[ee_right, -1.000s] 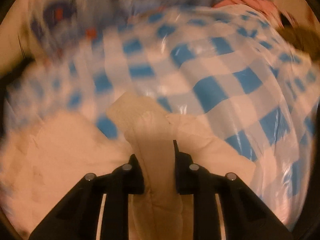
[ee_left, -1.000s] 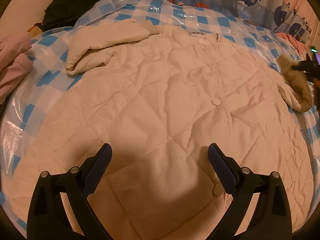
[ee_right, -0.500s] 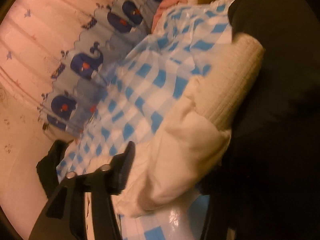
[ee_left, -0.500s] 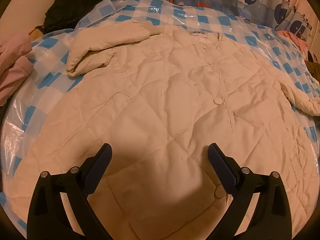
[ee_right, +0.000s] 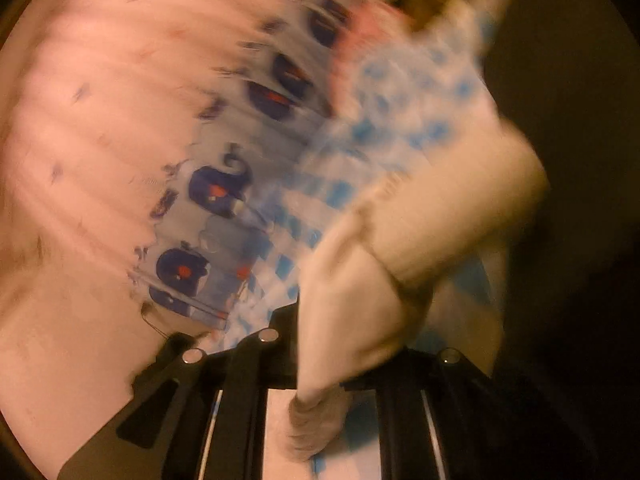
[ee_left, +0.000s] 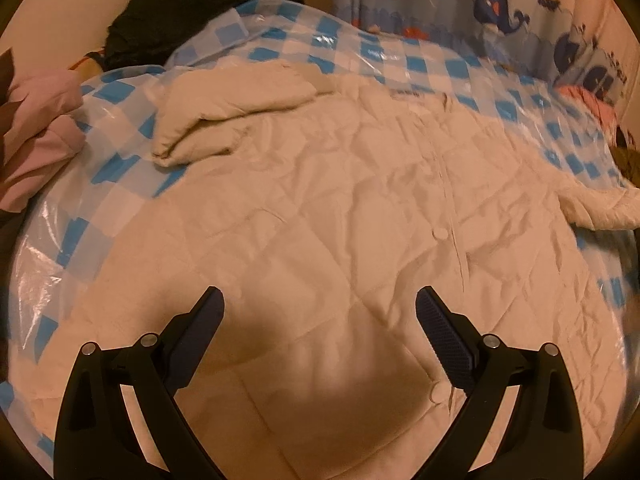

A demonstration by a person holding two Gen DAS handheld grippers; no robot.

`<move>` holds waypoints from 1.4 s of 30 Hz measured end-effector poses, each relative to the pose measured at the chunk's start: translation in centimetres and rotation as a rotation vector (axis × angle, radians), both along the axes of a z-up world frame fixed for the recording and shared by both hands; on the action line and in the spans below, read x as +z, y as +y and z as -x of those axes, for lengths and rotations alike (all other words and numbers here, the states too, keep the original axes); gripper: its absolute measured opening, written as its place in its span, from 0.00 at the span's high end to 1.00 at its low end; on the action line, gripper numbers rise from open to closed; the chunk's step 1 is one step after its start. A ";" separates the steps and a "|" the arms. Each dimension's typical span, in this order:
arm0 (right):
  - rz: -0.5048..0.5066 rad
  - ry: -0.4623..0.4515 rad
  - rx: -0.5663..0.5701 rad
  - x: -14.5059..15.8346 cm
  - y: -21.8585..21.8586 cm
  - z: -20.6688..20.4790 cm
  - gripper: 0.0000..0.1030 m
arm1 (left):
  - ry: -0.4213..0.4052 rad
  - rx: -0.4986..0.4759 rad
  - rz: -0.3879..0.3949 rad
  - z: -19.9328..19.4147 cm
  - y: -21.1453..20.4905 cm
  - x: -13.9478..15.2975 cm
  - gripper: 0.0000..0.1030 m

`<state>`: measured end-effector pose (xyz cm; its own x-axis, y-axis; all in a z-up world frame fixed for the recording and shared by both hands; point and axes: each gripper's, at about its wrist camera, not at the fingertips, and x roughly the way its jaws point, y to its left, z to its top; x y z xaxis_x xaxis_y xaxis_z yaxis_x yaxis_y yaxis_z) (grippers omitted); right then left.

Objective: Fold large clothes

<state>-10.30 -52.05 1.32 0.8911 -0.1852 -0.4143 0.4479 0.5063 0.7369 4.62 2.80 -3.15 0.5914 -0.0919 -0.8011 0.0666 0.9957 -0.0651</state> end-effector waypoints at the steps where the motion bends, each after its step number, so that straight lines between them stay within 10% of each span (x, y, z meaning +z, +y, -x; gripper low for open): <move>1: -0.066 0.033 0.001 -1.0 -0.8 -1.0 0.89 | -0.001 0.005 0.009 0.0 0.3 0.2 0.10; 3: -0.175 0.016 -0.050 -2.5 -1.8 -1.6 0.89 | -0.001 0.018 0.020 -0.1 1.1 0.5 0.10; 9: -0.079 -0.060 0.005 2.5 1.9 -6.8 0.89 | -0.009 0.089 0.085 -0.4 4.6 1.6 0.10; 19: 0.147 -0.218 0.416 13.1 21.6 -22.9 0.89 | -0.023 0.157 0.149 0.3 9.3 2.9 0.10; 30: 0.195 0.004 0.763 0.1 43.3 -33.4 0.89 | -0.029 0.229 0.199 1.0 14.4 3.4 0.10; 36: 0.145 0.333 0.953 -10.5 48.5 -35.9 0.48 | -0.021 0.230 0.189 1.1 15.1 3.1 0.10; 42: 0.148 0.196 1.106 -7.2 46.9 -31.0 0.37 | -0.027 0.223 0.186 1.1 14.6 3.3 0.10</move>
